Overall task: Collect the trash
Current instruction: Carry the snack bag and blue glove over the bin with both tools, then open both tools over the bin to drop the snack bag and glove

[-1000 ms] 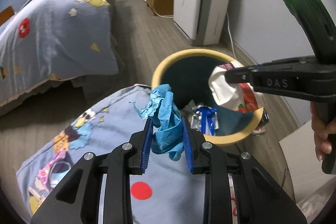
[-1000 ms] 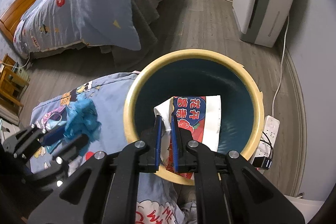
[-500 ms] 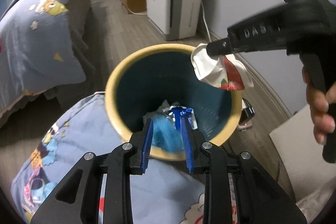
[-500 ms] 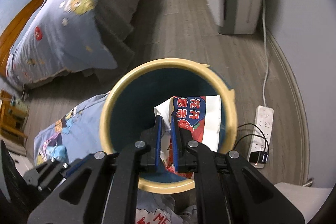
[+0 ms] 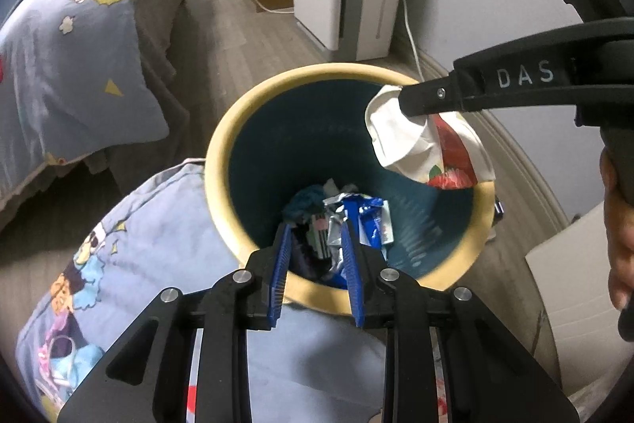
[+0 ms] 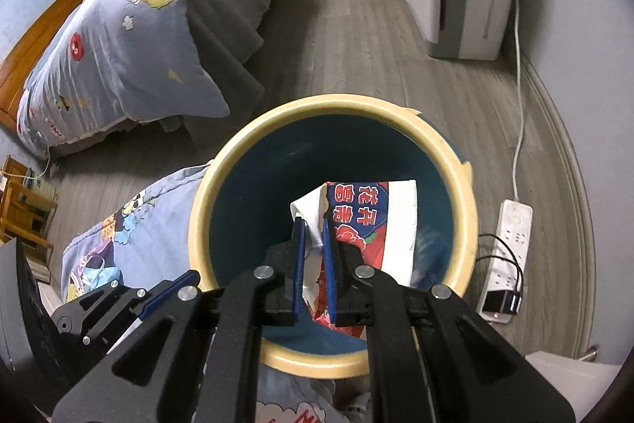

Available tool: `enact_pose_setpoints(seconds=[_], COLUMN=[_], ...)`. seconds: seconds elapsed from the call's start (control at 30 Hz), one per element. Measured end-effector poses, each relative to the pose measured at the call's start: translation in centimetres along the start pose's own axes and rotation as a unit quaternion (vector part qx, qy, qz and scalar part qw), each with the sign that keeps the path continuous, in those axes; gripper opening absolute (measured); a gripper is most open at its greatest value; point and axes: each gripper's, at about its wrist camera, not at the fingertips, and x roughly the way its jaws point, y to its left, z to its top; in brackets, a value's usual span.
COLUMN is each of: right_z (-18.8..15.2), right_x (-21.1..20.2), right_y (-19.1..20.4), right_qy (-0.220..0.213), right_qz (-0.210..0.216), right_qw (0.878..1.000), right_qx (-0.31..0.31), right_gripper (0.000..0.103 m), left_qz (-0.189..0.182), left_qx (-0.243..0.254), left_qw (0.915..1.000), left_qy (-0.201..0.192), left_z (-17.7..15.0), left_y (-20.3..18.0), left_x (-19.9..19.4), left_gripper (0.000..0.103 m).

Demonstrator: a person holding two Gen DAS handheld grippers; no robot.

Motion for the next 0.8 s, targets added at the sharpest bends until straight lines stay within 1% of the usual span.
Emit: enact_pose_setpoints(seconds=[0.03,0.07,0.1,0.17,0.23,0.27,0.3,0.33,0.37,0.4,0.43,0.47,0.5,0.67,0.8], right_z=[0.1,0.2,0.3,0.4,0.6,0.6,0.6,0.6,0.6,0.6,0.7,0.7,0.7,1.0,1.2], right_x=[0.0,0.1,0.0,-0.3,-0.5,-0.6,-0.7,-0.8,-0.9,-1.0,-1.2,-1.4,-1.6,-2.2,-2.6], right_y=[0.1,0.1,0.0,-0.4,-0.8,-1.0,-1.2,-1.4,-1.5,-1.7,-1.9,-2.1,-2.2,-1.8,-0.4], right_qy=[-0.006,-0.01,-0.013,-0.029,-0.031,-0.031,-0.032,-0.032,-0.033,-0.033,-0.036,-0.04,-0.045,-0.049,-0.052], right_qz=[-0.001,-0.001,0.0,0.001,-0.004,-0.006,-0.008,-0.011,-0.015,-0.017,-0.022,-0.026,-0.028,-0.037,-0.049], right_qw=[1.0,1.0,1.0,0.999,0.999,0.999,0.999,0.999,0.999,0.999,0.998,0.998,0.997,0.997,0.997], right_qx=[-0.002,-0.001,0.003,0.019,0.025,0.028,0.032,0.033,0.035,0.037,0.043,0.048,0.053,0.053,0.037], right_gripper=[0.009,0.015,0.033,0.056,0.056,0.058,0.062,0.065,0.071,0.079,0.084,0.094,0.098,0.097,0.097], left_qz=[0.002,0.004,0.005,0.008,0.01,0.011,0.012,0.012,0.013,0.013,0.015,0.018,0.021,0.034,0.042], left_qx=[-0.001,-0.003,-0.004,-0.004,-0.003,-0.004,-0.007,-0.011,-0.014,-0.02,-0.024,-0.028,-0.032,-0.039,-0.049], left_qw=[1.0,1.0,1.0,0.9999,0.9999,0.9998,0.9998,0.9997,0.9996,0.9994,0.9992,0.9989,0.9986,0.9981,0.9971], left_qy=[0.0,0.0,-0.001,-0.005,-0.011,-0.013,-0.015,-0.017,-0.019,-0.024,-0.029,-0.033,-0.036,-0.034,-0.04], left_z=[0.0,-0.1,-0.1,-0.1,-0.2,-0.3,-0.3,-0.4,-0.4,-0.5,-0.5,-0.6,-0.6,-0.9,-1.6], left_y=[0.1,0.2,0.4,0.5,0.7,0.7,0.8,0.8,0.8,0.9,1.0,1.0,1.1,1.3,2.2], left_x=[0.0,0.0,-0.2,-0.4,-0.8,-0.8,-0.9,-0.9,-0.9,-1.1,-1.2,-1.3,-1.3,-1.8,-3.5], left_gripper=[0.03,0.031,0.034,0.043,0.055,0.058,0.066,0.077,0.083,0.093,0.096,0.096,0.096,0.097,0.097])
